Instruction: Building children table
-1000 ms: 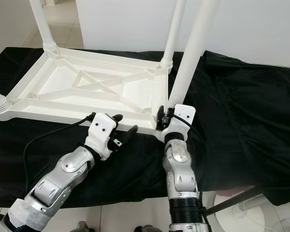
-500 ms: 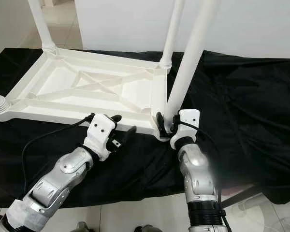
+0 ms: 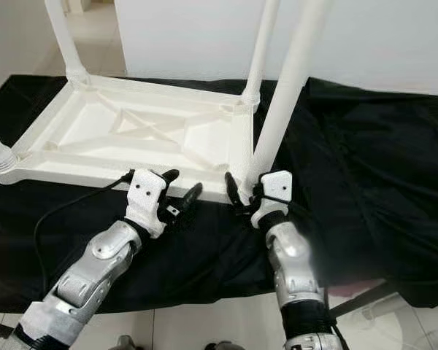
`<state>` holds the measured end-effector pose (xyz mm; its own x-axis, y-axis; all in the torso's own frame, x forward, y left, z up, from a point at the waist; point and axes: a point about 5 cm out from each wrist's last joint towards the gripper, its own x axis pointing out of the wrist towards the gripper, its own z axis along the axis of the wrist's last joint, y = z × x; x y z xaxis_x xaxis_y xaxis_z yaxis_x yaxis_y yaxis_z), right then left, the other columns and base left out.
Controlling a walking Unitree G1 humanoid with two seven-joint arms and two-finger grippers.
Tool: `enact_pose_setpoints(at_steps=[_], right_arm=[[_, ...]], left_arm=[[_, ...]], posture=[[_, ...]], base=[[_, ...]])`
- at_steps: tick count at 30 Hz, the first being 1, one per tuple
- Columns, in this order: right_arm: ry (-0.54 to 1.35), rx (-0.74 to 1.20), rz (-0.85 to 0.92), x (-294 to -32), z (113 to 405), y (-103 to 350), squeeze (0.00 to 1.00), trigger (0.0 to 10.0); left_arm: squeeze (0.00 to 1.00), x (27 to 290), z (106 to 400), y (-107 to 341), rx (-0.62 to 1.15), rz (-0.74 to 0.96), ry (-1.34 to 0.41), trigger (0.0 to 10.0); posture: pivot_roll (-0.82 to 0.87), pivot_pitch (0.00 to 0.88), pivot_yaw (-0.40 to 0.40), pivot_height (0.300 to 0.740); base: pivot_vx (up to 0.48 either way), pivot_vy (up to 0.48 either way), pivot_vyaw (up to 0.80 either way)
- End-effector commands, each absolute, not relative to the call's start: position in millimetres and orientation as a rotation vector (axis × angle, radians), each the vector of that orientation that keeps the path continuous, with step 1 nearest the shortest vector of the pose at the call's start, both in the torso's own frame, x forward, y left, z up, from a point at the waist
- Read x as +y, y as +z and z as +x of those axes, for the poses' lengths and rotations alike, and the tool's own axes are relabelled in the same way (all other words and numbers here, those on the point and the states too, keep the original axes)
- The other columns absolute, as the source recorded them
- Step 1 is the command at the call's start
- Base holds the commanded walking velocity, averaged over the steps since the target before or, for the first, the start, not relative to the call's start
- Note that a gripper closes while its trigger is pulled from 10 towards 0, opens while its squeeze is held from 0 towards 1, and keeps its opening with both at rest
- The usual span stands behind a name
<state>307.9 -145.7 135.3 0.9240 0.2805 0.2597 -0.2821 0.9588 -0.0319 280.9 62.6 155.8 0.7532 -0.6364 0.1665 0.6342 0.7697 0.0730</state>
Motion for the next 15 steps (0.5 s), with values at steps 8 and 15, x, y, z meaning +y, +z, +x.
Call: enact_pose_setpoints(at_steps=[8, 15], right_arm=[[0.25, -0.352, 0.051, -147, 305, 135, 0.0, 10.0], [0.227, -0.353, 0.061, -147, 304, 126, 0.0, 10.0]], left_arm=[[0.0, 68, 283, 156, -0.31, -0.095, -0.632, 10.0], [0.0, 75, 288, 150, -0.326, -0.119, -0.59, 10.0]], posture=[[-0.03, 0.07, -0.022, 0.74], [-0.04, 0.072, -0.025, 0.74]], base=[[0.0, 0.0, 0.0], [0.0, 0.0, 0.0]])
